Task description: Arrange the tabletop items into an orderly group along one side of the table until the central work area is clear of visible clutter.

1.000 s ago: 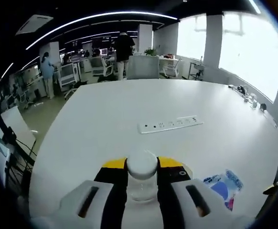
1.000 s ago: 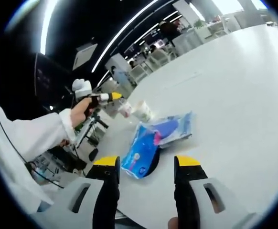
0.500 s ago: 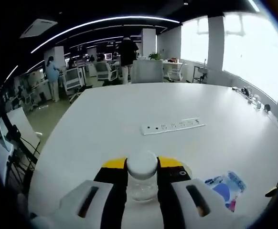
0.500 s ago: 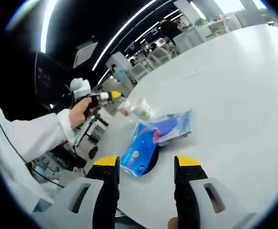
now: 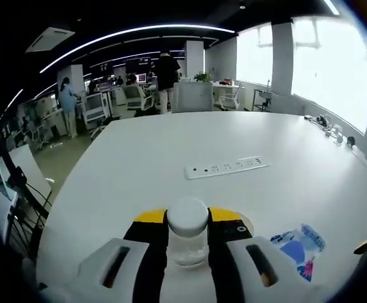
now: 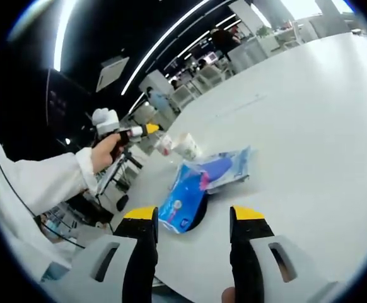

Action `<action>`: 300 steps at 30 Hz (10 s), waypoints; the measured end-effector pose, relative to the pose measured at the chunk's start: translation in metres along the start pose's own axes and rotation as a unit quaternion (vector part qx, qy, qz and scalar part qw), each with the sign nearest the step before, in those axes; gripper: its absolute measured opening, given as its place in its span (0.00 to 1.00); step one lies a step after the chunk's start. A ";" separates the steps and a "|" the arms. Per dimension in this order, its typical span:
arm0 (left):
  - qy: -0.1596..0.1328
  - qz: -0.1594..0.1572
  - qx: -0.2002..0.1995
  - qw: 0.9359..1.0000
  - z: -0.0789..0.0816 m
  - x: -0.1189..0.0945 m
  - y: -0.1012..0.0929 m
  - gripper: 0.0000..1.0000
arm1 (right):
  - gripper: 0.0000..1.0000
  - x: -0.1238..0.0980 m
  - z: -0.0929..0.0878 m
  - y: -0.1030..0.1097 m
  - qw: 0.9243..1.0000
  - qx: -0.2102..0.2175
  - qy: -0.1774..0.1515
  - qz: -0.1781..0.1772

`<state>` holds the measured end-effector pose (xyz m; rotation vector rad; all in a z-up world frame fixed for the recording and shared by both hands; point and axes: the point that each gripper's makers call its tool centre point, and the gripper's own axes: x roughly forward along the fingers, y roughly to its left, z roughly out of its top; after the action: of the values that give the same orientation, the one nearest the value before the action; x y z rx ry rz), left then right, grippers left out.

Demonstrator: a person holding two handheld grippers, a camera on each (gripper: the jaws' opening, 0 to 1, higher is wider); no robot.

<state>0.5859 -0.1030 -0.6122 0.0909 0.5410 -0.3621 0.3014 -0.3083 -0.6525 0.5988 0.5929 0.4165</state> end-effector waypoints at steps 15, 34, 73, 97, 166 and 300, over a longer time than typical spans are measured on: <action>-0.008 -0.043 0.028 0.999 -0.001 0.001 -0.003 0.22 | 0.43 -0.003 -0.003 -0.002 1.000 0.003 -0.002 -0.003; -0.087 -0.044 -0.031 0.995 0.015 -0.039 0.007 1.00 | 0.68 0.005 0.017 0.024 0.997 -0.053 -0.026 0.040; -0.069 -0.064 -0.142 0.985 -0.097 -0.164 0.010 0.93 | 0.81 -0.008 0.022 0.072 0.989 -0.100 -0.079 0.080; -0.062 -0.077 -0.154 0.983 -0.115 -0.179 -0.023 0.92 | 0.79 -0.010 0.045 0.032 0.990 -0.104 -0.088 0.048; 0.114 -0.054 -0.281 0.951 -0.211 -0.136 -0.168 0.45 | 0.48 0.125 0.057 0.025 0.922 -0.314 0.162 0.157; 0.217 -0.274 0.130 0.928 -0.115 0.074 -0.320 0.00 | 0.00 0.044 0.121 -0.247 0.991 -0.030 0.069 -0.113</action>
<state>0.4735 -0.4043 -0.7455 0.2831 0.9583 -0.9748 0.4577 -0.5197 -0.7442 0.4413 0.7690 0.2625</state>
